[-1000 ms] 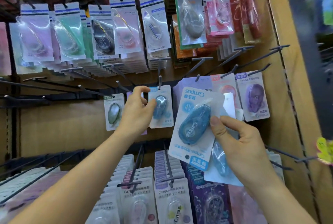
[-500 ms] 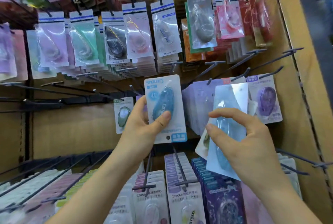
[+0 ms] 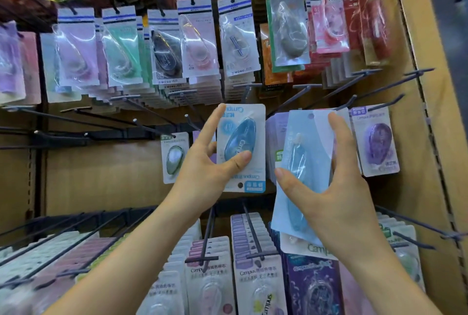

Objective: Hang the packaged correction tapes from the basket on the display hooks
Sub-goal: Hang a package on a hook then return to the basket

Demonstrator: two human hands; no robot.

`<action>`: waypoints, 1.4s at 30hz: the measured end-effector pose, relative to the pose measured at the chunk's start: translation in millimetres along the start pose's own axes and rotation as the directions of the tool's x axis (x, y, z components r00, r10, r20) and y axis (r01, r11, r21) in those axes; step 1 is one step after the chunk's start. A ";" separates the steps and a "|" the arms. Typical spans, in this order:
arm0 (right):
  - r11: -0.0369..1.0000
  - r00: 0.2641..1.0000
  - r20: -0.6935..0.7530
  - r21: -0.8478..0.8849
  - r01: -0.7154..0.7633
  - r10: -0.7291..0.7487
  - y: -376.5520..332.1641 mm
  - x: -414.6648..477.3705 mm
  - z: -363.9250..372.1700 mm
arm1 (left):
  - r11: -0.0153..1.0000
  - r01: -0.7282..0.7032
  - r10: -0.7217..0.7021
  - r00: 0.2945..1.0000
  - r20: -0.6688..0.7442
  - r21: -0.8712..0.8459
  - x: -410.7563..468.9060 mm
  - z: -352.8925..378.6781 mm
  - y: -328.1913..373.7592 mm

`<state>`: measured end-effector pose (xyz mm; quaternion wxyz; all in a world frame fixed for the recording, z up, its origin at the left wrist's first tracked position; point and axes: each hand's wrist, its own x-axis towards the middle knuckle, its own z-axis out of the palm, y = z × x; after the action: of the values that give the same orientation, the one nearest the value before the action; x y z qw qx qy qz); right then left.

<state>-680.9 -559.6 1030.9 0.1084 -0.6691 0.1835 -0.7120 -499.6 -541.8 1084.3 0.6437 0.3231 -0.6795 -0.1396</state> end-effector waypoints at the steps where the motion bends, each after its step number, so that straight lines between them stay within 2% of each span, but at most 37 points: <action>1: 1.000 1.000 0.010 0.003 -0.004 0.004 -0.4 0.6 0.1 | 1.000 -0.009 0.009 1.000 -0.007 0.019 0.8 0.6 -0.6; 4: 1.000 0.999 0.045 -0.006 -0.013 0.013 -0.4 1.1 0.6 | 0.993 -0.035 0.036 0.999 -0.002 0.115 3.3 0.5 -2.5; 8: 0.998 0.995 0.099 -0.058 0.013 -0.007 1.5 -0.3 3.9 | 0.955 -0.069 0.049 0.996 0.077 0.288 4.5 -2.1 1.0; 12: 0.999 0.992 0.129 -0.038 0.010 -0.005 4.1 1.9 8.7 | 0.947 -0.094 0.077 0.995 0.065 0.308 3.5 -2.5 1.5; 15: 0.994 0.995 0.096 0.109 -0.022 0.012 3.4 3.8 9.3 | 0.988 -0.040 0.037 0.999 0.025 0.148 1.4 -6.1 5.8; 17: 0.966 0.993 0.099 0.240 -0.092 0.070 5.6 7.6 2.2 | 0.993 -0.003 0.007 0.999 -0.031 0.122 0.1 -18.5 13.8; 20: 0.909 0.978 0.170 0.377 -0.177 0.120 1.8 16.4 -18.0 | 0.969 0.023 -0.017 1.000 -0.025 0.246 -1.9 -47.3 20.7; 24: 0.872 0.935 0.350 0.439 -0.216 0.055 -1.4 24.2 -18.2 | 0.869 -0.027 -0.038 0.992 0.122 0.494 -4.0 -63.9 23.3; 28: 0.903 0.912 0.404 0.362 -0.233 0.073 0.8 22.6 3.8 | 0.903 -0.068 -0.062 0.956 0.286 0.424 -2.4 -60.1 37.0; 30: 0.873 0.883 0.461 0.392 -0.291 0.088 2.8 19.6 8.8 | 0.909 -0.082 -0.036 0.962 0.272 0.409 0.8 -57.7 45.0; 32: 0.842 0.870 0.481 0.420 -0.338 0.109 4.3 16.7 12.6 | 0.941 -0.071 0.016 0.986 0.166 0.331 3.6 -52.2 47.1; 34: 0.807 0.877 0.457 0.458 -0.374 0.147 4.7 13.6 19.1 | 0.972 -0.046 0.049 0.999 -0.008 0.229 3.0 -41.6 41.4; 36: 0.779 0.894 0.402 0.488 -0.393 0.199 4.2 8.2 28.1 | 0.993 -0.028 0.047 0.984 -0.171 0.117 0.5 -29.6 30.5; 38: 0.761 0.910 0.335 0.516 -0.393 0.243 1.2 0.6 35.3 | 0.999 -0.004 0.012 0.971 -0.237 0.034 -2.3 -20.7 20.1; 40: 0.747 0.924 0.270 0.545 -0.380 0.273 -0.6 -6.1 37.7 | 0.998 0.054 -0.055 0.983 -0.174 -0.011 -7.8 -16.7 15.8; 42: 0.748 0.933 0.210 0.558 -0.359 0.291 -0.3 -10.0 35.3 | 0.993 0.119 -0.120 0.992 -0.026 -0.005 -12.5 -18.5 13.5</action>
<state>-645.0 -559.4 1023.1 0.4419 -0.5980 0.0619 -0.6658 -485.7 -519.8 1085.1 0.6436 0.3639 -0.6502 -0.1748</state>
